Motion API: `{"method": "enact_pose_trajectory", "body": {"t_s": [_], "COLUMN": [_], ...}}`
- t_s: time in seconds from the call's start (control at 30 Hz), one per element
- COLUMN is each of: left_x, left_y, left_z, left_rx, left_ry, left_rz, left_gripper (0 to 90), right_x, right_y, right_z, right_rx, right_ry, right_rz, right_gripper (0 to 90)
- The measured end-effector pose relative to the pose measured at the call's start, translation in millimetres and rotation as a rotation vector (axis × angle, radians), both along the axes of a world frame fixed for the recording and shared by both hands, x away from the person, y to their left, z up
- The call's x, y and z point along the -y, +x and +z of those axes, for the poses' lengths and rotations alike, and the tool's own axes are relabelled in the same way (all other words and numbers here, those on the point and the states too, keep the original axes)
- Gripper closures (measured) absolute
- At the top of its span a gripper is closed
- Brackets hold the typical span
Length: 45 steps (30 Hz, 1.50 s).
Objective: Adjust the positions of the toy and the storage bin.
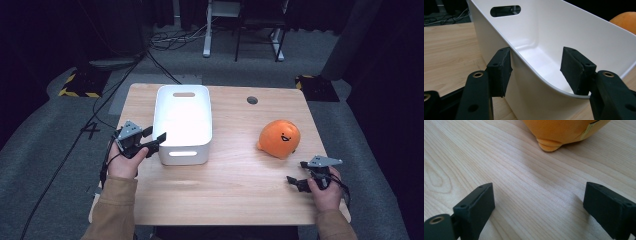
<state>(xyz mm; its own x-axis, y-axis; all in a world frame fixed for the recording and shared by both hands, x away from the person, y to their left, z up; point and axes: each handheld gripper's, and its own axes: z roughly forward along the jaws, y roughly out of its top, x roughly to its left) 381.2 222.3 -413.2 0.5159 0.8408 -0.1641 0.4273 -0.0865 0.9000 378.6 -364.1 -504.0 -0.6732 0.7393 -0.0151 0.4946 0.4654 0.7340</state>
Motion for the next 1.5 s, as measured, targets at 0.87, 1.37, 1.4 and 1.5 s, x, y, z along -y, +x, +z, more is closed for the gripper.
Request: {"method": "enact_pose_trajectory", "body": {"t_s": [0.87, 1.37, 1.4, 1.5], "left_x": [59.5, 96.4, 97.5, 102.1], "left_y": [-43.8, -72.2, -73.4, -78.1], "left_z": [0.4, 1.4, 1.5, 1.1], "left_rx": [-0.022, -0.017, -0.016, -0.015], "left_ry": [0.025, 0.05, 0.048, 0.049], "left_rz": [-0.19, -0.231, -0.239, -0.255], "left_gripper": [26.7, 21.2, 21.2, 21.2], "right_x": [-0.1, -0.2, -0.6, 0.0], "right_y": [-0.1, -0.2, -0.4, -0.2], "right_z": [0.1, 0.1, 0.0, 0.1], "right_rx": [-0.001, -0.002, -0.003, -0.001], "right_ry": [0.0, 0.002, 0.006, 0.0], "right_rz": [-0.001, 0.0, -0.005, 0.001], "right_gripper": [10.3, 10.4, 10.4, 10.4]}}
